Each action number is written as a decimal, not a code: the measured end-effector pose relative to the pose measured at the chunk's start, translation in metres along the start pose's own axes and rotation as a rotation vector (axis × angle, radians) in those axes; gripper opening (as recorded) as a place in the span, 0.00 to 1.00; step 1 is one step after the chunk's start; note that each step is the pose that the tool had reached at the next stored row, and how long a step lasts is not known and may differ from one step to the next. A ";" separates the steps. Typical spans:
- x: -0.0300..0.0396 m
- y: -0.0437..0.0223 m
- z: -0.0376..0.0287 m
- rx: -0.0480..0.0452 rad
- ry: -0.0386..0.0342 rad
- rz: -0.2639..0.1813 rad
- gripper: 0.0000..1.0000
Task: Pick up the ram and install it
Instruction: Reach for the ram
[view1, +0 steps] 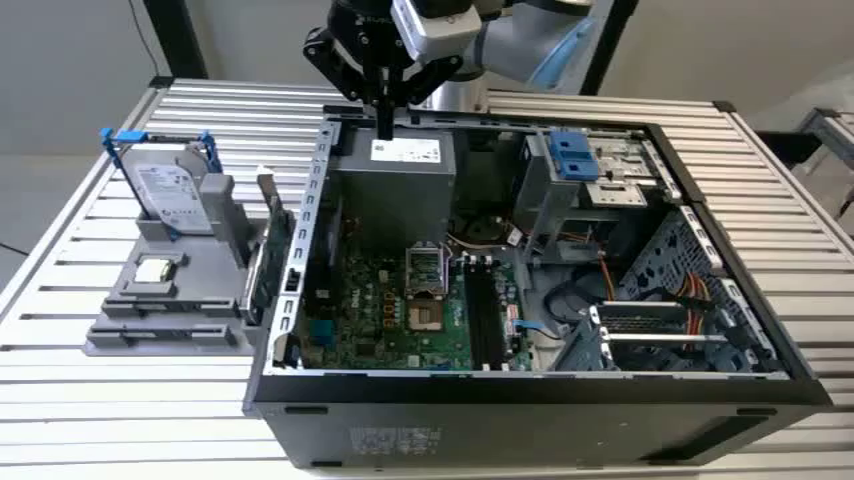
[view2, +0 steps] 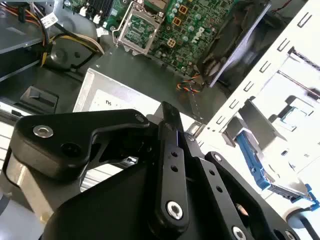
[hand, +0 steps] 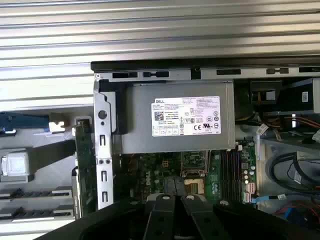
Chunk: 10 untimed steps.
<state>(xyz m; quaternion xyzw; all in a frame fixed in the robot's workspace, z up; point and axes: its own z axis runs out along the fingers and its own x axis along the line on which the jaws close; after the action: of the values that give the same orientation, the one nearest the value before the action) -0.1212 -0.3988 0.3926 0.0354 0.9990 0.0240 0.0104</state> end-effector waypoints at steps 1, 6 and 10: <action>0.0000 0.0000 0.0000 0.0000 0.0000 0.000 0.00; 0.0004 0.0000 0.0000 0.0000 0.0000 0.000 0.00; 0.0021 -0.0001 -0.0001 0.0001 0.0001 0.000 0.00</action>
<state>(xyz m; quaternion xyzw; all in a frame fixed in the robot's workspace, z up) -0.1233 -0.3988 0.3926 0.0354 0.9990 0.0240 0.0103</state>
